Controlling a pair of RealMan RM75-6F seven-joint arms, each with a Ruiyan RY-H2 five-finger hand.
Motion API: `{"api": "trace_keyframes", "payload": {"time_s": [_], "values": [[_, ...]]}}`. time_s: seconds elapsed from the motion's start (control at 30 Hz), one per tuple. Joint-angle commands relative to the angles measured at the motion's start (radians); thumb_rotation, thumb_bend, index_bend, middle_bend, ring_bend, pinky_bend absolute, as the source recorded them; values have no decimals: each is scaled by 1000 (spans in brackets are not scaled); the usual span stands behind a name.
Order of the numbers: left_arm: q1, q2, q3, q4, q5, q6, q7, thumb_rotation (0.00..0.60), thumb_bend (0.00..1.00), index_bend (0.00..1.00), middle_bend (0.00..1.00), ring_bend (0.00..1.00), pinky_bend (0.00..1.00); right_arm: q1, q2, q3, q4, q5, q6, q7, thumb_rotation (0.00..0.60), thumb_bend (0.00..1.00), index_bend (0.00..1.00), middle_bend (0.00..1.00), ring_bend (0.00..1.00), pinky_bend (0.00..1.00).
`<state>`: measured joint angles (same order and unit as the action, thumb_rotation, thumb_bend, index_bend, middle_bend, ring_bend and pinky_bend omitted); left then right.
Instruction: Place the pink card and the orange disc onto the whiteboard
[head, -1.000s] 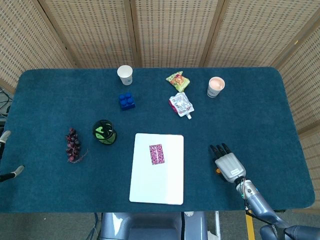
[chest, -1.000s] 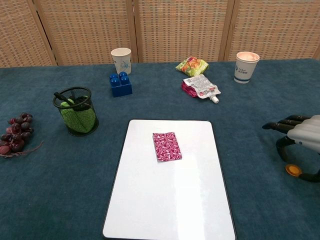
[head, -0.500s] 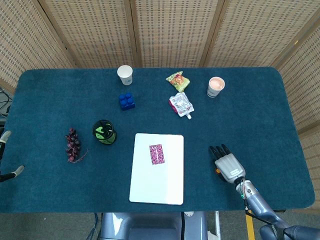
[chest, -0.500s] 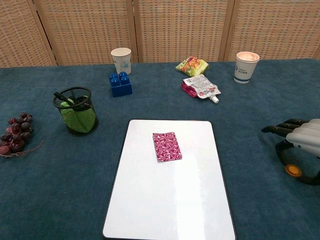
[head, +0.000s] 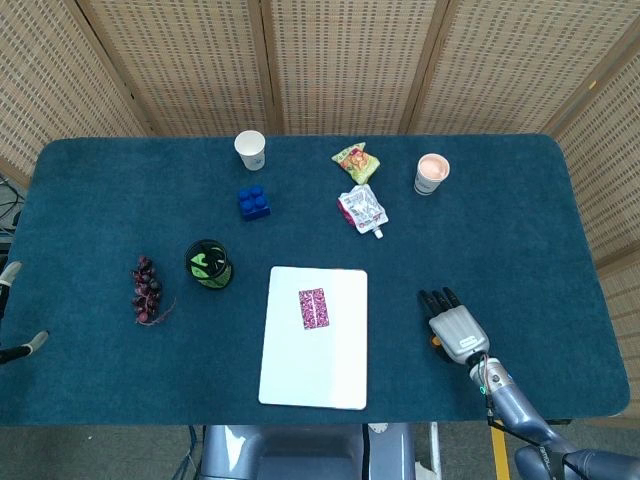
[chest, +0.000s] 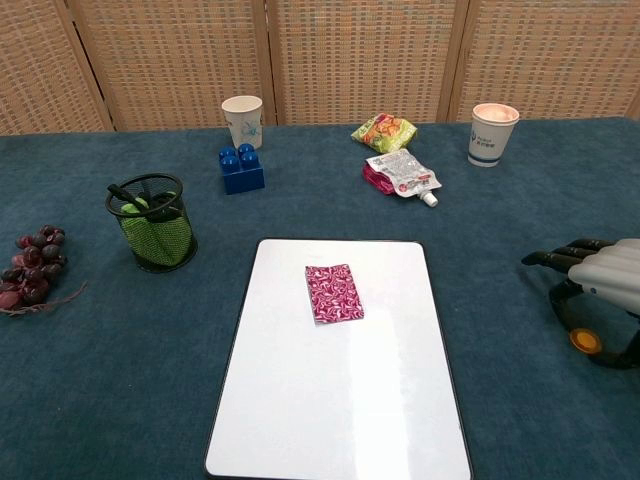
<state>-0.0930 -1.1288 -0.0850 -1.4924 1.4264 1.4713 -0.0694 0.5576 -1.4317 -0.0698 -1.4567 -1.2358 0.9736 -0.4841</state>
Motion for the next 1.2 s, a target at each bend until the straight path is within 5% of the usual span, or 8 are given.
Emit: {"api": "trace_keyframes", "payload": {"time_s": [0.03, 0.33, 0.57, 0.93, 1.2], "values": [[0, 0, 0, 0, 1, 0, 0, 600, 0, 0, 0, 0, 0, 8, 12, 18, -36, -10, 2, 6, 600, 388, 569, 0, 0, 0], [0, 2, -1, 0, 0, -1, -6, 600, 0, 0, 0, 0, 0, 91, 32, 138, -216, 79, -20, -91, 600, 388, 569, 0, 0, 0], [-1, 9, -3, 4, -7, -9, -28, 600, 0, 0, 0, 0, 0, 222, -43, 254, -292, 301, -48, -240, 600, 388, 569, 0, 0, 0], [0, 24, -2, 1, -4, -16, -74, 600, 0, 0, 0, 0, 0, 407, -278, 332, -166, 639, 41, -441, 600, 388, 570, 0, 0, 0], [-4, 26, -4, 8, -14, -30, -88, 600, 0, 0, 0, 0, 0, 482, -381, 357, -57, 751, 98, -503, 600, 388, 570, 0, 0, 0]]}}
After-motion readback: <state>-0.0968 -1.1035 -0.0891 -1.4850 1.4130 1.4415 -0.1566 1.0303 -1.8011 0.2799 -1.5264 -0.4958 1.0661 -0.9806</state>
